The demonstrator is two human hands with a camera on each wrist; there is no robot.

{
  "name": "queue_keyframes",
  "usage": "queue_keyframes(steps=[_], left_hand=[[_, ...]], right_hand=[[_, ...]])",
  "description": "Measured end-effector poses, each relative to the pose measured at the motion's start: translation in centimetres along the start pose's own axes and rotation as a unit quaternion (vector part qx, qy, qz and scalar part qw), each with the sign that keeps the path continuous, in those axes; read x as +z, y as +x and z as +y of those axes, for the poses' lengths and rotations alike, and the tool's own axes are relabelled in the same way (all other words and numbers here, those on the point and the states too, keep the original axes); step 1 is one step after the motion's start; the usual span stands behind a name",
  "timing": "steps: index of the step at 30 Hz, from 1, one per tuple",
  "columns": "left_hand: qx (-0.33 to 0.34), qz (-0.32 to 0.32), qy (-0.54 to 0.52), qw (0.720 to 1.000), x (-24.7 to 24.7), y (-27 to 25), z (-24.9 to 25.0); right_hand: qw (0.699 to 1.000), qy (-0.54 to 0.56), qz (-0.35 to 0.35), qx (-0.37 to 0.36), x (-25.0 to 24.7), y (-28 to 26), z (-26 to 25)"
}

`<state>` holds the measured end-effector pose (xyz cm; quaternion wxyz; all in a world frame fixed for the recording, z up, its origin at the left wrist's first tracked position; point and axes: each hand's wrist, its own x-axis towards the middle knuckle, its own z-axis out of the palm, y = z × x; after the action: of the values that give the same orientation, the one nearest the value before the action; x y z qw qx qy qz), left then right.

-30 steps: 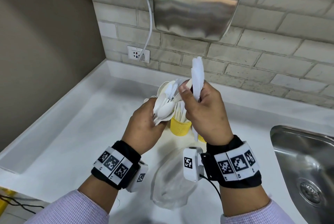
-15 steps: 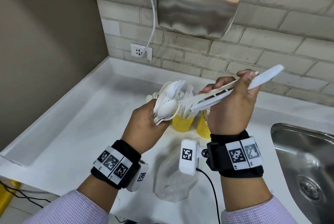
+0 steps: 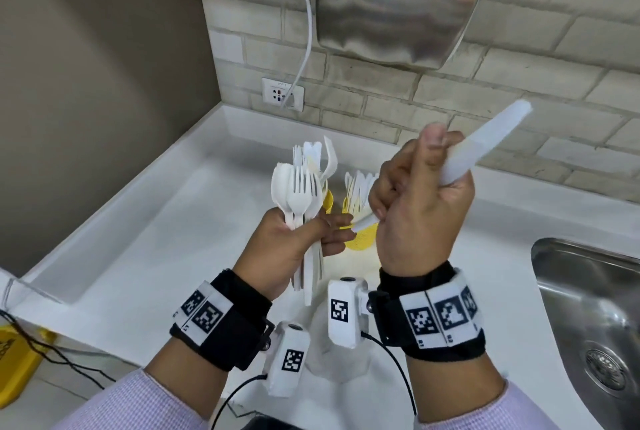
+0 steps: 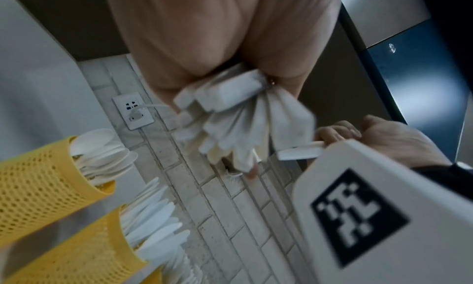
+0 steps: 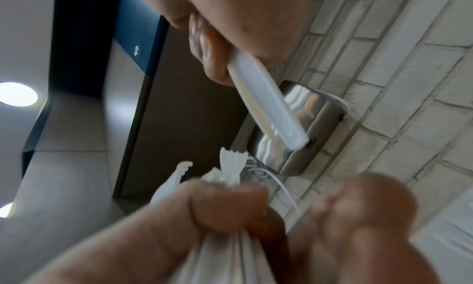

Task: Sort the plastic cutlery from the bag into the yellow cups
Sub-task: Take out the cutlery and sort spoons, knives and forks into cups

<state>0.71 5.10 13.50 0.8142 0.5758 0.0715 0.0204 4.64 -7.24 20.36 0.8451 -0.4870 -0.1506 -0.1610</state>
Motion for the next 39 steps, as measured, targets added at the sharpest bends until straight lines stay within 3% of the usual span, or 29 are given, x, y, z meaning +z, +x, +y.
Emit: queue_keyframes(steps=[5,10,15,24,33,39], left_hand=[[0.022,-0.018,-0.01,1.0,0.8,-0.1,0.5],[0.049,0.023,0.098,0.994,1.7,0.1,0.7],[0.078,0.042,0.284,0.955,2.4,0.7,0.5],[0.177,0.087,0.364,0.91,3.3,2.7,-1.4],[0.219,0.14,0.49,0.832,3.5,4.8,-2.8],[0.221,0.154,0.526,0.807,3.7,5.1,-3.0]], right_hand=[[0.998,-0.031,-0.043,0.03,0.0,-1.0,1.4],[0.996,-0.072,-0.034,0.047,-1.5,0.2,1.5],[0.974,-0.2,-0.099,0.043,-3.5,2.5,0.5],[0.93,-0.322,-0.171,0.058,-6.0,4.7,0.0],[0.929,-0.325,-0.167,0.067,-7.0,5.8,0.7],[0.963,-0.245,-0.075,0.077,-7.0,6.4,1.2]])
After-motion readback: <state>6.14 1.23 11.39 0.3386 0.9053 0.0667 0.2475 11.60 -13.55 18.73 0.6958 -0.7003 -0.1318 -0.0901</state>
